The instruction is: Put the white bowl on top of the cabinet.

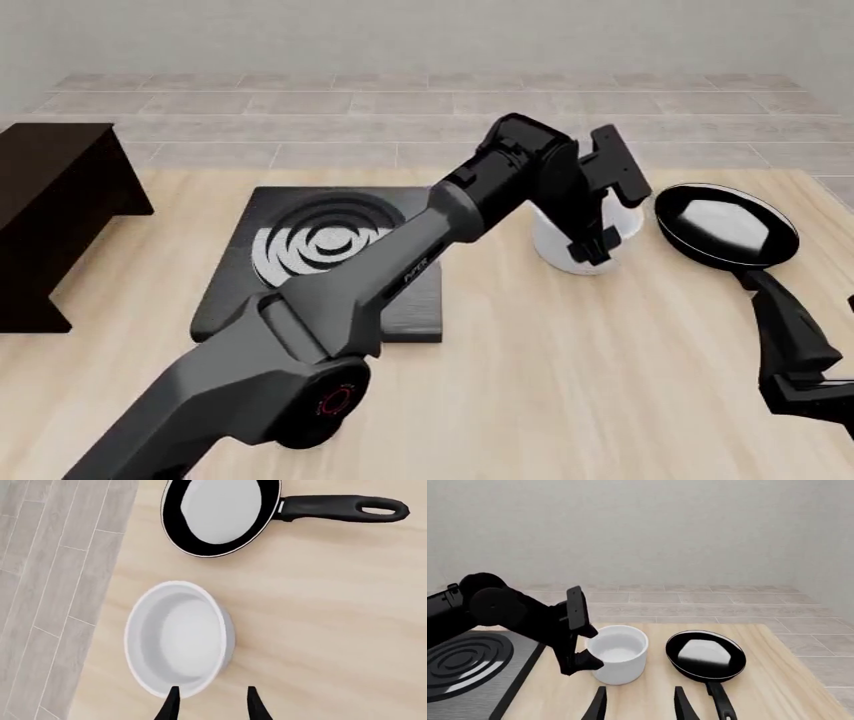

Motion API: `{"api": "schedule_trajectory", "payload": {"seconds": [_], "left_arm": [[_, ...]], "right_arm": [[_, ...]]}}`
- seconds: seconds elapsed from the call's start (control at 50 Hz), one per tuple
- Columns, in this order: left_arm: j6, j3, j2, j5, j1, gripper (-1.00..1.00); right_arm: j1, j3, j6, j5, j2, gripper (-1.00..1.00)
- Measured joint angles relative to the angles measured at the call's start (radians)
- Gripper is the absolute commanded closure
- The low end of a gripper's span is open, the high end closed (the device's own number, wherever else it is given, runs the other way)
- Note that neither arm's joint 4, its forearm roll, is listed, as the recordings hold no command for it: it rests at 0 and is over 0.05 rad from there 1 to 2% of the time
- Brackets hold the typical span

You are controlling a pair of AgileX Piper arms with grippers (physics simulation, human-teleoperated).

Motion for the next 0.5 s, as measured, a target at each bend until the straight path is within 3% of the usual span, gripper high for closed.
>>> {"api": "schedule_trajectory", "payload": {"seconds": [0.22,0.5], "left_arm": [[0.065,-0.001,0.011,-0.045,-0.007,-1.00],[0.082,-0.001,0.036,-0.074,-0.034,-1.00]], "right_arm": [[0.000,0.000,0.000,0.000,0.000,-1.00],[0.000,0.000,0.000,-0.006,0.006,-1.00]]}}
